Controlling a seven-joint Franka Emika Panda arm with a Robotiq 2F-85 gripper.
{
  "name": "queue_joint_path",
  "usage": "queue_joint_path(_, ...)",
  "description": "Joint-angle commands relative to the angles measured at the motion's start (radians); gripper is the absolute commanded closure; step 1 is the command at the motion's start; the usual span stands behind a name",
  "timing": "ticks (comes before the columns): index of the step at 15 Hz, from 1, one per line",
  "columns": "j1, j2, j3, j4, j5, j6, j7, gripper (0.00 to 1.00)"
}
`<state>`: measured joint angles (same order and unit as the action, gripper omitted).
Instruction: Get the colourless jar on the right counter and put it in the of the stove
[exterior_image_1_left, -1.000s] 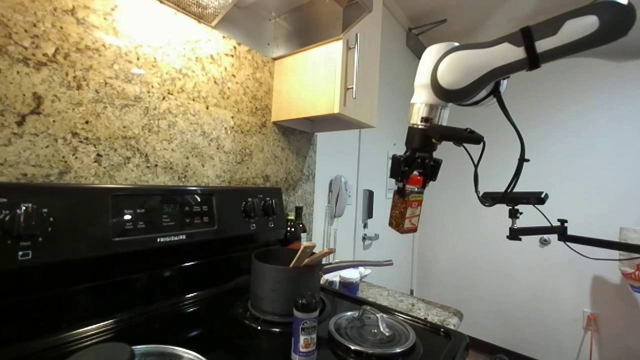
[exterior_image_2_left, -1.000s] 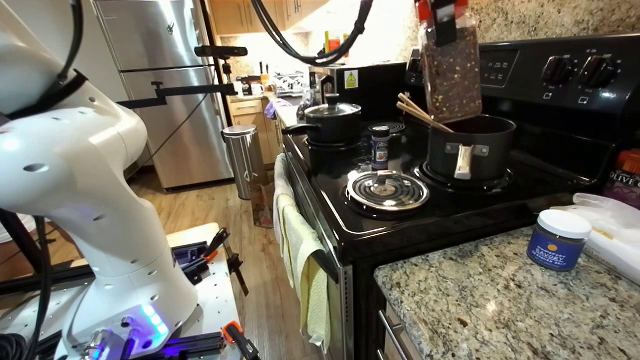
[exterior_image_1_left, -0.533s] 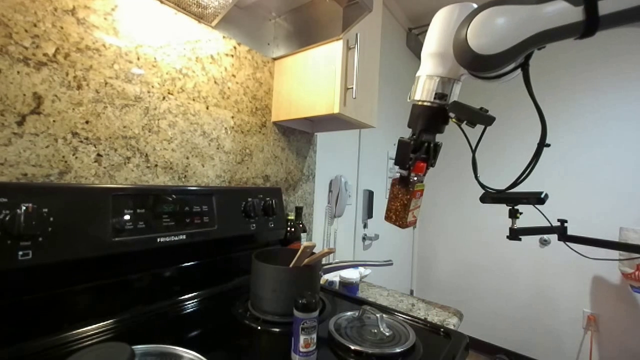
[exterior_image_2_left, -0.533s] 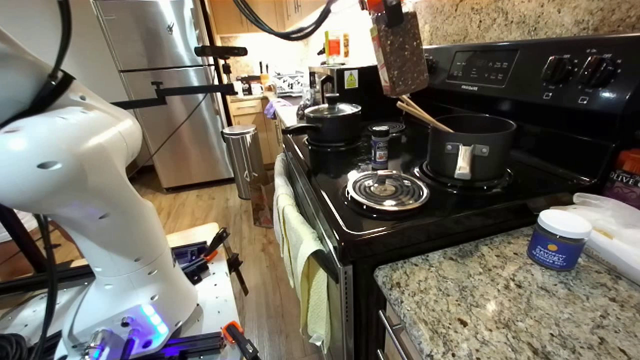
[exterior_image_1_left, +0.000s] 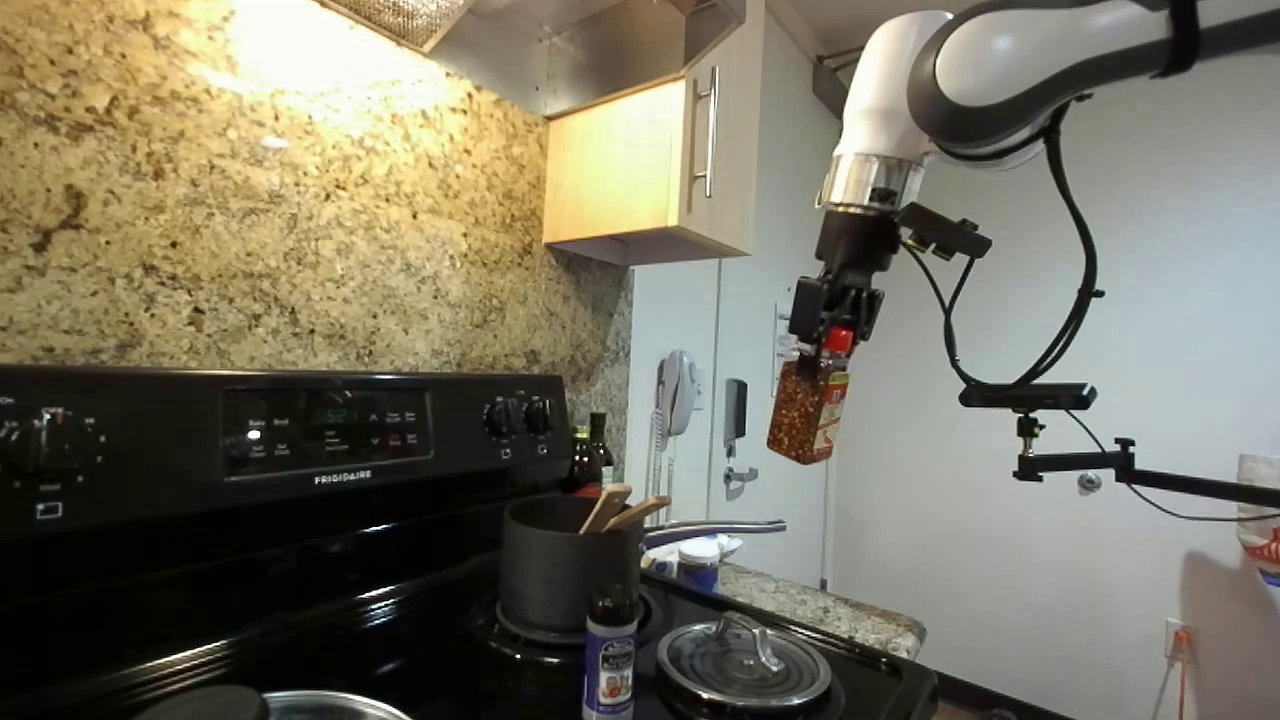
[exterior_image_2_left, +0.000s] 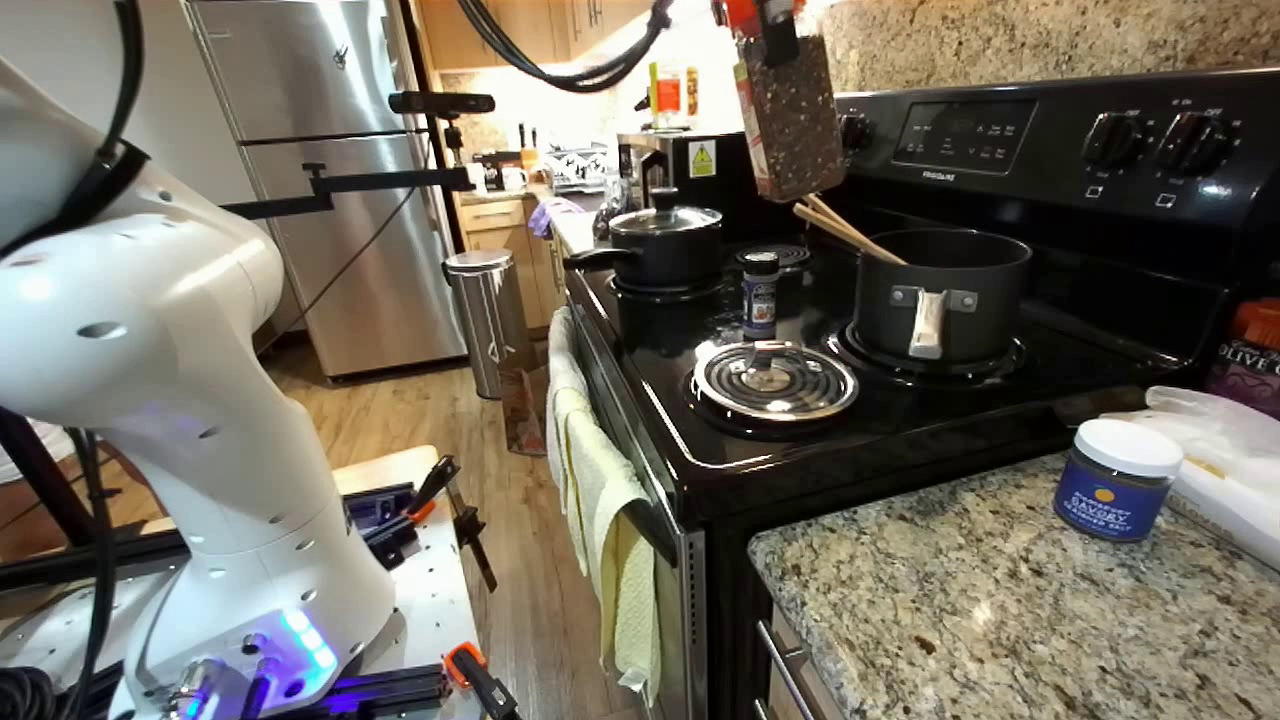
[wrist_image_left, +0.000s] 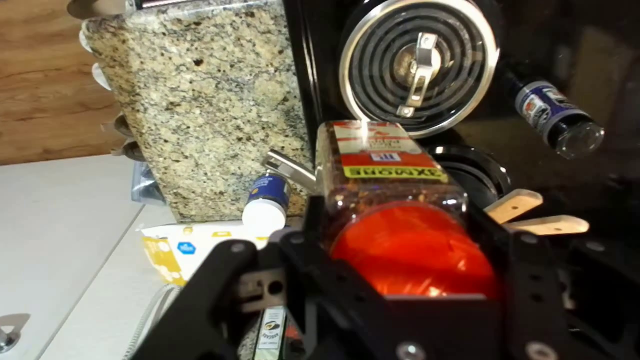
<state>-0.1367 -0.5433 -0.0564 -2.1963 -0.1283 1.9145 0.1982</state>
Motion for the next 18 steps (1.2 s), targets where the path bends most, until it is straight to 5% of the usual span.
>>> queue_joint_path(1, 0.066, 0.024, 0.026, 0.012, 0.075, -0.002, -0.043, 0.61)
queue_joint_path(7, 0.153, 0.133, 0.108, 0.019, 0.136, -0.039, -0.016, 0.61)
queue_joint_path(11, 0.183, 0.177, 0.104, -0.009, 0.192, 0.028, -0.062, 0.61)
queue_joint_path(12, 0.171, 0.172, 0.122, -0.007, 0.154, 0.000, -0.016, 0.36)
queue_joint_path(16, 0.174, 0.188, 0.117, -0.007, 0.166, 0.016, -0.028, 0.36)
queue_joint_path(17, 0.168, 0.179, 0.119, -0.005, 0.166, 0.007, 0.001, 0.61)
queue_joint_path(18, 0.164, 0.175, 0.128, -0.009, 0.155, -0.008, 0.031, 0.61)
